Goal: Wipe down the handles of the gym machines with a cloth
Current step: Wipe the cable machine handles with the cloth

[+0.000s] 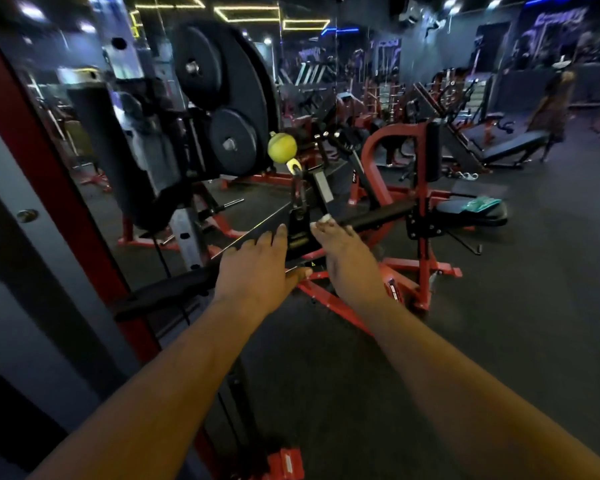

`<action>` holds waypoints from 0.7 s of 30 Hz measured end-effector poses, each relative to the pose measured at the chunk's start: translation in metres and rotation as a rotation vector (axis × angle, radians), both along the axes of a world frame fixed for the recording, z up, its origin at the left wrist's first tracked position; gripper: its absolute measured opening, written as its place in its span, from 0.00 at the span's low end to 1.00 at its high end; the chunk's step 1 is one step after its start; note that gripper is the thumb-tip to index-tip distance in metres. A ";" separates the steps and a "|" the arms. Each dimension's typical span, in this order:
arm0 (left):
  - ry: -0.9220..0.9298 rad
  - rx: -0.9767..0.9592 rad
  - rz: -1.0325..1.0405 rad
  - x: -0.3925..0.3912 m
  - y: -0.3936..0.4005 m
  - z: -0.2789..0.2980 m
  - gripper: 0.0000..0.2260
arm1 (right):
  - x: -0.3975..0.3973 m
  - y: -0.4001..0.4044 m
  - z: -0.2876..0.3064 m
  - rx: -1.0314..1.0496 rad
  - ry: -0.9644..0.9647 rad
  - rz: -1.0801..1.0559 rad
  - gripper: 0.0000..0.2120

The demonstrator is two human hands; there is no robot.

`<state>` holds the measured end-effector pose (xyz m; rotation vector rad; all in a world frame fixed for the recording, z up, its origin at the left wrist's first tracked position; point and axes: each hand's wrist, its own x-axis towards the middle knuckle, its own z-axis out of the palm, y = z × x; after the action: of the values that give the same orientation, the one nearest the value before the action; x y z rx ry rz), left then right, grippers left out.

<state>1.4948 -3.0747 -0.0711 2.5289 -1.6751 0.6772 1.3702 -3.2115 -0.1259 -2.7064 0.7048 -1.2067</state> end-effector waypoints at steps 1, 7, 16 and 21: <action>-0.004 0.003 0.016 0.000 -0.009 0.000 0.38 | 0.000 -0.007 -0.005 -0.034 0.017 -0.010 0.25; -0.036 -0.066 0.009 0.010 -0.026 -0.012 0.26 | -0.029 -0.055 0.003 -0.279 0.255 -0.102 0.31; -0.070 -0.137 0.005 0.004 -0.025 -0.014 0.26 | -0.085 -0.143 0.020 0.047 0.113 -0.273 0.32; -0.066 -0.149 0.007 0.007 -0.023 -0.018 0.27 | -0.081 -0.136 0.012 0.263 -0.061 -0.286 0.24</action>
<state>1.5020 -3.0976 -0.0887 2.4366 -1.5712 0.8601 1.2888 -3.3476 -0.1142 -2.4033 1.1821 -1.1484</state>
